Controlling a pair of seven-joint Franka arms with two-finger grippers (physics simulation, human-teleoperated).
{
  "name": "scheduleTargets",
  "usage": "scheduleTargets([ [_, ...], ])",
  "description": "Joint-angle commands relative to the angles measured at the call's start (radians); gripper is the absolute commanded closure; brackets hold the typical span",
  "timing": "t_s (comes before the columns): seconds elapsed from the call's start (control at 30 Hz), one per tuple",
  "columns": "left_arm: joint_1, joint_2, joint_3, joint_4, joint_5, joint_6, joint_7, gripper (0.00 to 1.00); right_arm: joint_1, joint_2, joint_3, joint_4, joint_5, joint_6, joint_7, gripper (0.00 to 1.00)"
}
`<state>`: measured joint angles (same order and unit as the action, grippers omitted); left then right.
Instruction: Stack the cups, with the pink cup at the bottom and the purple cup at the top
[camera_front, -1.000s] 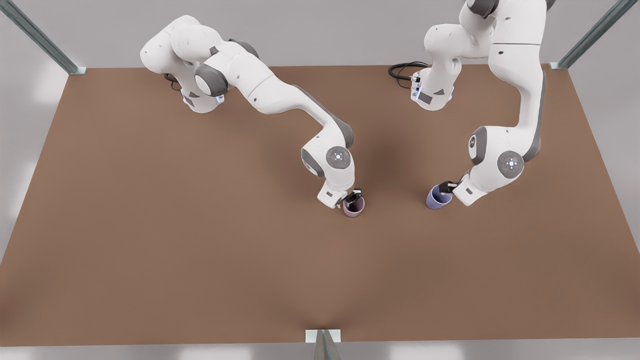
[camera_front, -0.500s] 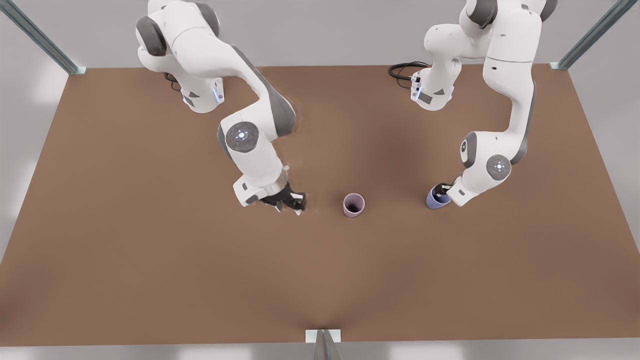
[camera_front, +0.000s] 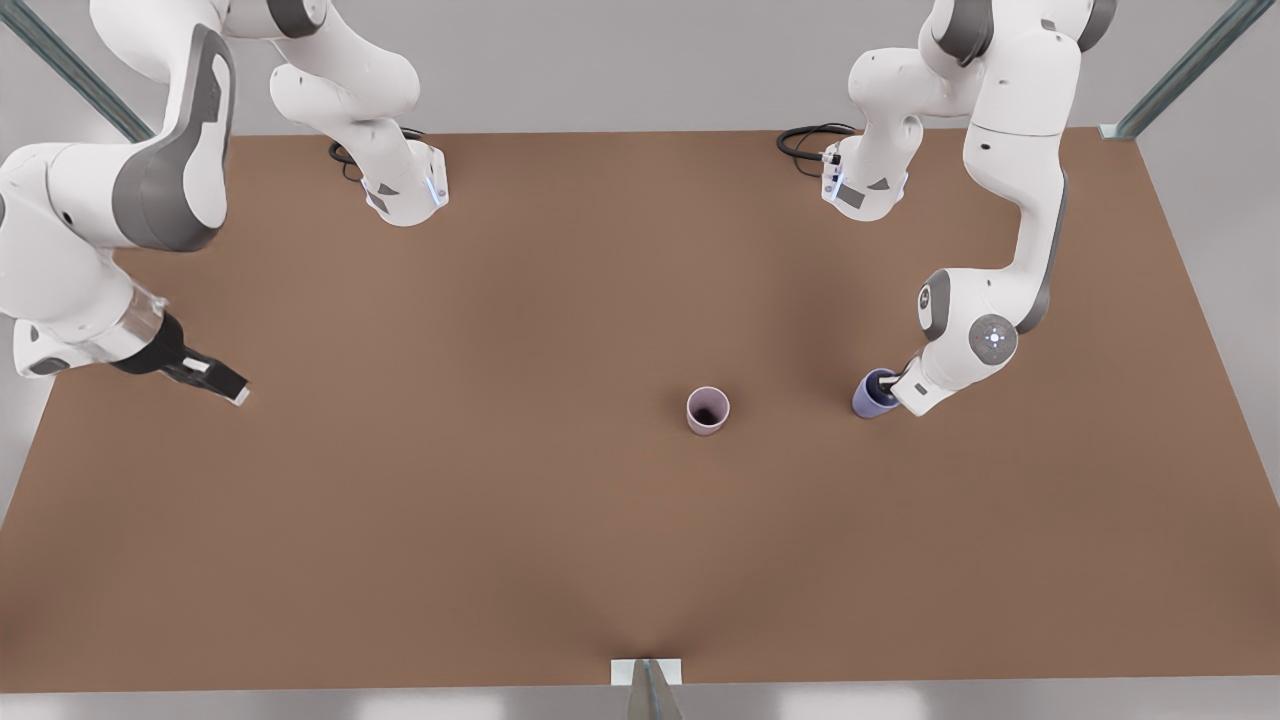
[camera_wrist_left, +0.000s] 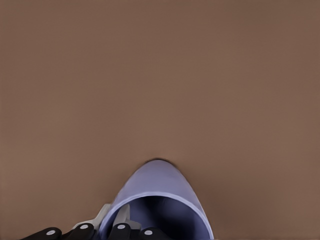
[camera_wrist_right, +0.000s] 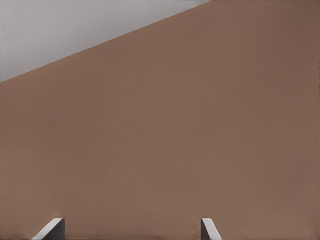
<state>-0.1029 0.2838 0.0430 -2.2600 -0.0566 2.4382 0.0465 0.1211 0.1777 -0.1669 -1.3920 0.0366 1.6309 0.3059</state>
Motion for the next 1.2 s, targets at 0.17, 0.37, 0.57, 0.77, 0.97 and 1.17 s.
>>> scheduleTargets([
  [0.17, -0.001, -0.028, -0.003, 0.037, -0.011, -0.008, -0.013, 0.79, -0.057, 0.011, 0.012, 0.053, 0.002, -0.120, -0.381, 0.00],
  [0.37, -0.006, -0.051, -0.141, 0.273, -0.104, -0.240, -0.132, 0.79, -0.048, 0.008, 0.017, 0.053, -0.009, -0.123, -0.383, 0.00],
  [0.57, -0.063, 0.037, -0.307, 0.459, -0.106, -0.281, -0.425, 0.79, -0.049, 0.002, 0.015, 0.054, -0.010, -0.121, -0.383, 0.00],
  [0.77, -0.161, 0.126, -0.307, 0.579, -0.103, -0.271, -0.580, 0.79, -0.061, 0.005, 0.009, 0.079, -0.006, -0.124, -0.383, 0.00],
  [0.97, -0.186, 0.129, -0.304, 0.568, -0.086, -0.355, -0.580, 0.79, -0.061, 0.005, 0.009, 0.080, -0.009, -0.124, -0.380, 0.00],
  [1.17, -0.184, 0.138, -0.288, 0.563, -0.085, -0.366, -0.563, 0.79, -0.063, 0.005, 0.007, 0.080, -0.006, -0.123, -0.386, 0.00],
])
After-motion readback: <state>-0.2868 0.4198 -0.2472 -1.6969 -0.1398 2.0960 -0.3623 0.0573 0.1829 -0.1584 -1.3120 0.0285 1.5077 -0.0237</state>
